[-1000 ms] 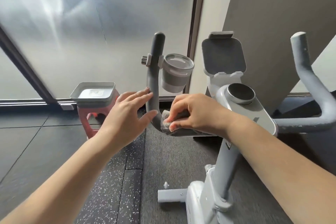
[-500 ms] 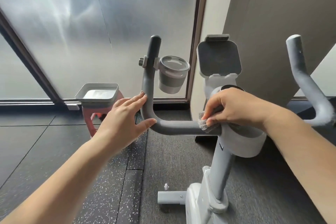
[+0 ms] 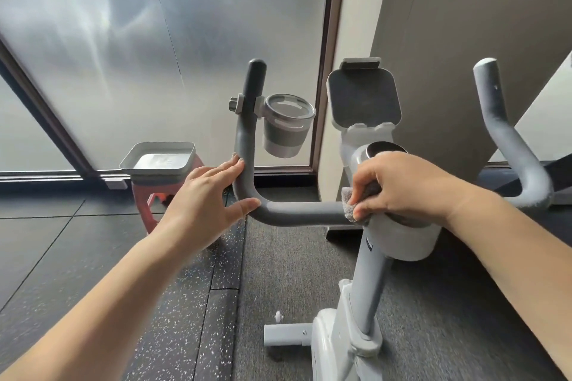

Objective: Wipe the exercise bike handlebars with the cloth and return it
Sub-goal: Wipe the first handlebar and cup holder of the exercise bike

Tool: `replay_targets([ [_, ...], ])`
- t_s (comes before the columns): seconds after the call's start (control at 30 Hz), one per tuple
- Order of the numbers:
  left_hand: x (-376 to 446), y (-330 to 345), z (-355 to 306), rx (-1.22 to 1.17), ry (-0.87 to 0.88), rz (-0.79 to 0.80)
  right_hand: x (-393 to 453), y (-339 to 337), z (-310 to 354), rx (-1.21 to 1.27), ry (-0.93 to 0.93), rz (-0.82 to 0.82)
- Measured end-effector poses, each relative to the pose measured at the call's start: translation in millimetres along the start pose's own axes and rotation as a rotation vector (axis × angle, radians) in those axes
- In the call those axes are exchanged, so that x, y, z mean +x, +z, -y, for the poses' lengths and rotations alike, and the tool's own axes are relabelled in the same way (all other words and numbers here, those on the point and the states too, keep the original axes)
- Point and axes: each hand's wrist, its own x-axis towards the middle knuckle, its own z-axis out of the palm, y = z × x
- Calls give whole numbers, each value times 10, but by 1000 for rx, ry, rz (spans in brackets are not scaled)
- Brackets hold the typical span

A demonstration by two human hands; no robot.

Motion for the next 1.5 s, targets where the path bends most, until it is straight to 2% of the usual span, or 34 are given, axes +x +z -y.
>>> replay_targets([
  [0.1, 8, 2, 7, 8, -5, -6, 148, 231, 219, 52, -126, -63],
  [0.2, 16, 3, 6, 13, -12, -11, 271, 366, 342, -31, -227, -115],
  [0.27, 23, 3, 16, 21, -17, -3, 241, 293, 300, -18, -202, -77],
  [0.43, 18, 7, 19, 8, -25, 7, 13, -5, -6, -41, -8, 4],
  [0.67, -1, -32, -18, 13, -41, 12, 159, 204, 82, -63, -116, -121],
  [0.73, -3, -29, -17, 15, -41, 11, 220, 217, 115, -93, -134, -92],
  [0.87, 6, -24, 10, 24, -29, 13, 189, 96, 71, -97, -58, 73],
  [0.93, 12, -24, 34, 28, -11, 6, 196, 52, 38, -80, -38, 77],
  [1.03, 48, -38, 85, 9, 20, -20, 295, 59, 91, 89, -3, -37],
  [1.17, 185, -117, 166, -78, 21, -85, 599, 124, 233, 545, 65, -168],
  [1.33, 578, -239, 267, -123, 39, -116, 1189, 25, 391, 975, 109, -359],
  [1.5, 1067, -276, 285, -108, 69, -106, 1935, -112, 340, 1155, 192, -591],
])
